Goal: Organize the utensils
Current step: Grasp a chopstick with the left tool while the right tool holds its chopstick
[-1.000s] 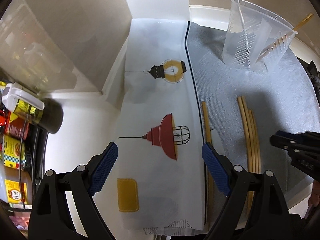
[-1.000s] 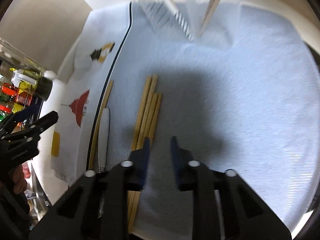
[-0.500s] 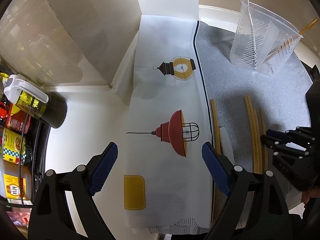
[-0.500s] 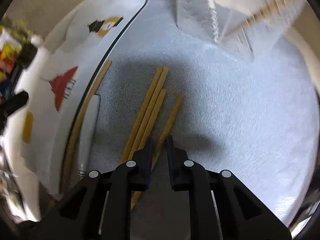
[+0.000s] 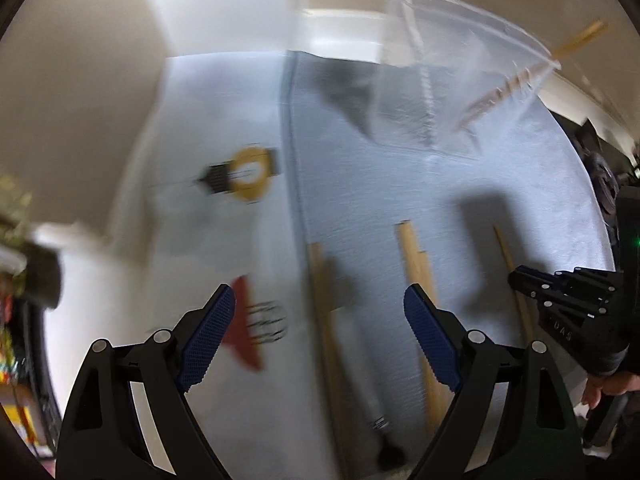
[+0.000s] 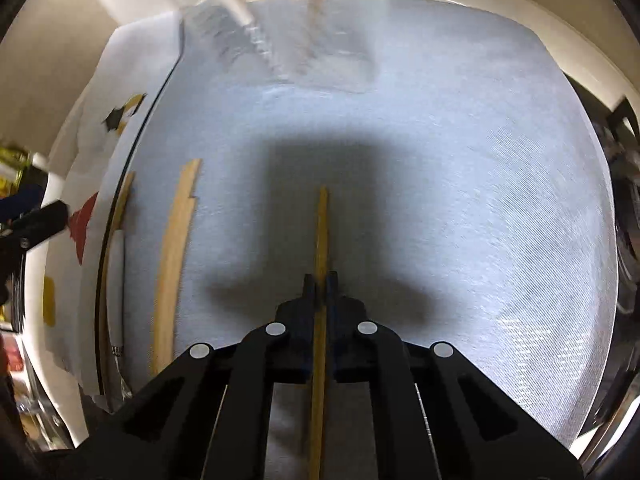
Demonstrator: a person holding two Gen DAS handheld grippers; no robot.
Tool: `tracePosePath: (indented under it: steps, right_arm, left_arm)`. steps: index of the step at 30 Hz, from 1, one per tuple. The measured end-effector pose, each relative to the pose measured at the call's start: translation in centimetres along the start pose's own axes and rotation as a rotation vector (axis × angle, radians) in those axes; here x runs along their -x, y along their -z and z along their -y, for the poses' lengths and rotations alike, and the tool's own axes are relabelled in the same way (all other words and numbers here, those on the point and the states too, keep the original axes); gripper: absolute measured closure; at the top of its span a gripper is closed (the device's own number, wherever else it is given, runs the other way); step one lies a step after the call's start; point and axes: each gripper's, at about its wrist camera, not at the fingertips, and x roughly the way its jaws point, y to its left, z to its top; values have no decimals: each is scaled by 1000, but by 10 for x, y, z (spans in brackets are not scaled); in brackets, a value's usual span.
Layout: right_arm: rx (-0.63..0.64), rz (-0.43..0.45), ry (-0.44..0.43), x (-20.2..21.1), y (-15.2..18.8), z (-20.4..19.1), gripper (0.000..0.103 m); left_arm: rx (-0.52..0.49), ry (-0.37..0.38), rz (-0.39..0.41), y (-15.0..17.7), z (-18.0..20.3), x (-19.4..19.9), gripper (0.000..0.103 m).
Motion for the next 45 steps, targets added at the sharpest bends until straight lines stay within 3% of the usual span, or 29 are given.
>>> tracePosePath:
  steps: [12, 24, 27, 29, 31, 35, 37, 45]
  right_arm:
    - [-34, 24, -38, 12, 24, 23, 97]
    - [-25, 11, -28, 11, 1, 26, 96]
    - [-2, 4, -2, 8, -6, 20, 96]
    - [15, 5, 17, 5, -11, 13, 96]
    - [32, 12, 28, 5, -14, 10, 96]
    - [26, 20, 17, 4, -20, 8, 97]
    - [6, 27, -12, 9, -22, 12, 97]
    - [11, 88, -20, 33, -31, 12, 97]
  left_arm:
    - [-15, 4, -168, -19, 29, -68, 19]
    - [9, 7, -227, -31, 37, -90, 19]
    - [9, 14, -212, -38, 36, -85, 38]
    - [-6, 21, -201, -43, 42, -82, 67]
    - [-14, 28, -197, -47, 45, -82, 84]
    - [22, 83, -189, -53, 43, -80, 89]
    - [28, 110, -157, -53, 37, -70, 103]
    - [40, 197, -23, -57, 7, -22, 103]
